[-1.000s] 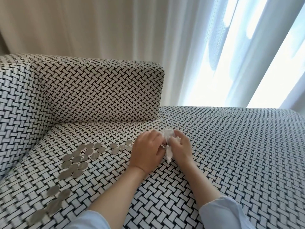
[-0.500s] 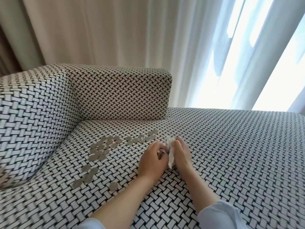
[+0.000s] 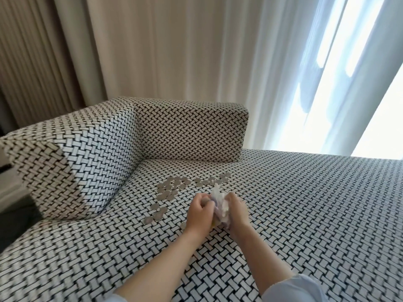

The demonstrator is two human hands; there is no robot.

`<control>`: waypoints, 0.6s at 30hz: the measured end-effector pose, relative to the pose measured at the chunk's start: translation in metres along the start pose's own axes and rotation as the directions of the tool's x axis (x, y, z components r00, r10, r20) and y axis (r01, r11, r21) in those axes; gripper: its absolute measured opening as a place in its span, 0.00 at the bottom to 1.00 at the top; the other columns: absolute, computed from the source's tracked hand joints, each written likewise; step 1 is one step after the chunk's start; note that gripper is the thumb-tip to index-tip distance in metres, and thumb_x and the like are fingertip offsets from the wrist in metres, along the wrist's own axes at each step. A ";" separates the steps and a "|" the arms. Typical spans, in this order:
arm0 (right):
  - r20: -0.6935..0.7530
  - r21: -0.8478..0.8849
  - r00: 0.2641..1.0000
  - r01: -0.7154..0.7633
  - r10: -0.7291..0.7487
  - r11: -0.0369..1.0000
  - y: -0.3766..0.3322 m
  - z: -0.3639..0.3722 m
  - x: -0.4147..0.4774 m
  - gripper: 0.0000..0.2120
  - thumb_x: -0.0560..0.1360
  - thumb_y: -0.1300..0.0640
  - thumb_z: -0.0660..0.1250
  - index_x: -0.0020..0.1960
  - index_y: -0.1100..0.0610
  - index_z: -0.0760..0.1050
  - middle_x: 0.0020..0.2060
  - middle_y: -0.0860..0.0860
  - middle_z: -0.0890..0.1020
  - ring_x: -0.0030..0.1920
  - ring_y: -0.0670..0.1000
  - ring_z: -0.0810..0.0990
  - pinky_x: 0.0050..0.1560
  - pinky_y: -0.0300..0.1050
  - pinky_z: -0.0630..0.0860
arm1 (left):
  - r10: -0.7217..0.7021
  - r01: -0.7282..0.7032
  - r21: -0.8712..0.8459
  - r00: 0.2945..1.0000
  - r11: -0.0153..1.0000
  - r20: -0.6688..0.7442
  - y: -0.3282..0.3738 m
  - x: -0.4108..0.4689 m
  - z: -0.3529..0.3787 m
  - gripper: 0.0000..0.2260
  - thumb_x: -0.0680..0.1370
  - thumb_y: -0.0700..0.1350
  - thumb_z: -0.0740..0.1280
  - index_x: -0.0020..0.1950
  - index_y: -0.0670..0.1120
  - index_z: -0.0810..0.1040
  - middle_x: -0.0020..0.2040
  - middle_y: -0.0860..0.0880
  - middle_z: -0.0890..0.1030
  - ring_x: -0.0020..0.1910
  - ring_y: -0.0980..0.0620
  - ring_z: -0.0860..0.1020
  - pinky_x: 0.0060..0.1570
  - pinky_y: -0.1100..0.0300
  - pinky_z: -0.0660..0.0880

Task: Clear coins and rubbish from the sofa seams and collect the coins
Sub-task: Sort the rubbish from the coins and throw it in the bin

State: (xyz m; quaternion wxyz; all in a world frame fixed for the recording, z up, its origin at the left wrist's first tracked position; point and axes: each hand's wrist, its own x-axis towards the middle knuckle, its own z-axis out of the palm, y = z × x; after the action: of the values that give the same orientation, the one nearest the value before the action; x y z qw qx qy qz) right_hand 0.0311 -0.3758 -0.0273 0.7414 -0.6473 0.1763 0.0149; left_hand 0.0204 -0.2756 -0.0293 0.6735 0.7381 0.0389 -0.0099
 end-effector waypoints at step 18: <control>0.402 0.110 0.914 -0.113 0.060 0.987 0.000 0.227 -0.129 0.09 0.75 0.58 0.58 0.40 0.59 0.73 0.31 0.54 0.75 0.28 0.50 0.71 0.26 0.43 0.65 | 0.021 -0.153 -0.207 0.849 0.966 -0.528 0.028 -0.083 -0.231 0.05 0.75 0.40 0.62 0.49 0.42 0.75 0.40 0.44 0.77 0.43 0.43 0.78 0.47 0.43 0.78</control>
State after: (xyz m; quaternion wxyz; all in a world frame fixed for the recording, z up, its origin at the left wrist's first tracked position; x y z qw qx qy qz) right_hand -0.0346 -0.1297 0.0319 0.8012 -0.5723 0.0512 0.1671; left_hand -0.0695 -0.0524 0.0257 0.7220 0.6266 0.1870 0.2260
